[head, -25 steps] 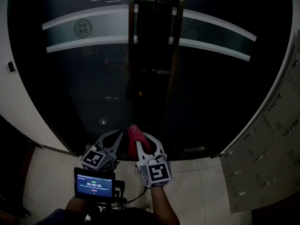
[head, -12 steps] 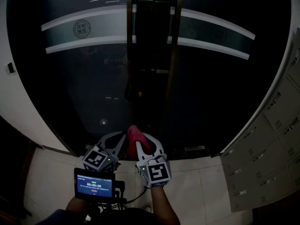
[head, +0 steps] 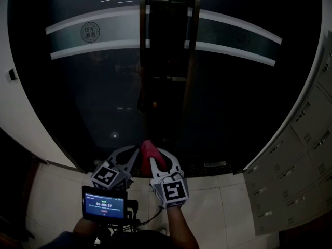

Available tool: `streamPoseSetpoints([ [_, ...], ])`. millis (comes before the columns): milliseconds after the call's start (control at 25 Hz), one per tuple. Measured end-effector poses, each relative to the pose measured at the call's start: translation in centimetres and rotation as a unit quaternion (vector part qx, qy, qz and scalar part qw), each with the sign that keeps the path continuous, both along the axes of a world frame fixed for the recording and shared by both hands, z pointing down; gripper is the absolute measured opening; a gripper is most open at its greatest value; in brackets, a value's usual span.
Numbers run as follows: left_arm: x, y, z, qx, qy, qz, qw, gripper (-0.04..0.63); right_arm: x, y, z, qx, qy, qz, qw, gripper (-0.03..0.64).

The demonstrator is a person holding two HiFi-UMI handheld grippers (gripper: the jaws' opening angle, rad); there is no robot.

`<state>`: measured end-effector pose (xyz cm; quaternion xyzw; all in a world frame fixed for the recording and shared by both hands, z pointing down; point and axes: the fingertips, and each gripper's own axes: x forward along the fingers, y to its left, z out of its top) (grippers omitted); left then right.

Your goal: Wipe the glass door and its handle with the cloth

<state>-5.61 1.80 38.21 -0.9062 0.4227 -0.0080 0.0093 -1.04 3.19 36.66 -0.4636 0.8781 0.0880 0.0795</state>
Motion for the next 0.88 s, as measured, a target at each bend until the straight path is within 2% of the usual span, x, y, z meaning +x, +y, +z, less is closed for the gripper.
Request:
streamPoseSetpoints([
  [240, 0.06, 0.22, 0.05, -0.003, -0.002, -0.004, 1.0000, 0.012, 0.38, -0.02, -0.14, 0.016, -0.003, 0.002, 1.000, 0.025],
  [880, -0.19, 0.42, 0.31, -0.006, -0.001, -0.006, 1.0000, 0.012, -0.23, 0.48, -0.27, 0.001, 0.008, -0.007, 1.000, 0.025],
])
